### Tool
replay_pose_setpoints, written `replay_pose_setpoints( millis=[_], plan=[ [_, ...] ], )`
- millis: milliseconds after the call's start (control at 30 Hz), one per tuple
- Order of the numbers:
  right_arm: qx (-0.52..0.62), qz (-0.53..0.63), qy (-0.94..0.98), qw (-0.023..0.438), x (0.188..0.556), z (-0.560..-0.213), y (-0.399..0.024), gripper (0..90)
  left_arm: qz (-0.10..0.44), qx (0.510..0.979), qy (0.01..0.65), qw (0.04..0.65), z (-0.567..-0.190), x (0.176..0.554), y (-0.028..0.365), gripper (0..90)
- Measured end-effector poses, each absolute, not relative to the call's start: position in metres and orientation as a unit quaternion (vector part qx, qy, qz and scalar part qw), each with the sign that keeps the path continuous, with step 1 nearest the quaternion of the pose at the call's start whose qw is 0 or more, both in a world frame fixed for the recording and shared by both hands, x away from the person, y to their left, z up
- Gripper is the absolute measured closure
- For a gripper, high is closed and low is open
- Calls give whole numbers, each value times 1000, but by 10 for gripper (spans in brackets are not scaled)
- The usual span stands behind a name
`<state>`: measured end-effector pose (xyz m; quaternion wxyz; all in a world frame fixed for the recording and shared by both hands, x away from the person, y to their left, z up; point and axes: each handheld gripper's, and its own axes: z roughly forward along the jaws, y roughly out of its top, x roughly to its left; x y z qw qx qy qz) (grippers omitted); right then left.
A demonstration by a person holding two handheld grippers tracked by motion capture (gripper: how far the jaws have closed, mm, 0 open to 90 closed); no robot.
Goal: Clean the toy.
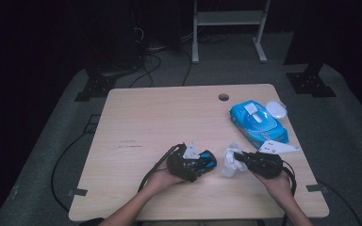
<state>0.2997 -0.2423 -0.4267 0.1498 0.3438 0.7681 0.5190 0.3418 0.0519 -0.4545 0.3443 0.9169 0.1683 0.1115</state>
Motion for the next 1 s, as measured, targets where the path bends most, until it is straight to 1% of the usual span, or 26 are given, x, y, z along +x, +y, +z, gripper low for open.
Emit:
replay_pose_setpoints(
  millis=[100, 233, 467, 600, 633, 700, 867, 933, 1000],
  plan=[
    [344, 518, 769, 148, 300, -428, -242, 836, 114, 921, 164, 335, -457, 342, 51, 278],
    [343, 514, 772, 145, 301, -429, -240, 829, 88, 923, 176, 331, -460, 348, 51, 276],
    [343, 512, 775, 143, 302, -430, -238, 826, 68, 924, 188, 326, -462, 354, 46, 261],
    [344, 511, 775, 141, 303, -430, -238, 826, 74, 924, 187, 326, -461, 356, 41, 236],
    [344, 510, 776, 141, 303, -430, -238, 827, 72, 930, 184, 309, -463, 357, 37, 243],
    [343, 510, 776, 142, 302, -430, -238, 827, 77, 932, 181, 305, -465, 356, 36, 256],
    [344, 511, 774, 144, 302, -430, -240, 827, 83, 932, 179, 305, -464, 354, 36, 260],
    [346, 513, 772, 144, 302, -429, -241, 827, 77, 927, 180, 320, -460, 354, 39, 269],
    [346, 515, 771, 144, 302, -429, -241, 828, 79, 930, 175, 315, -458, 353, 38, 269]
  ],
)
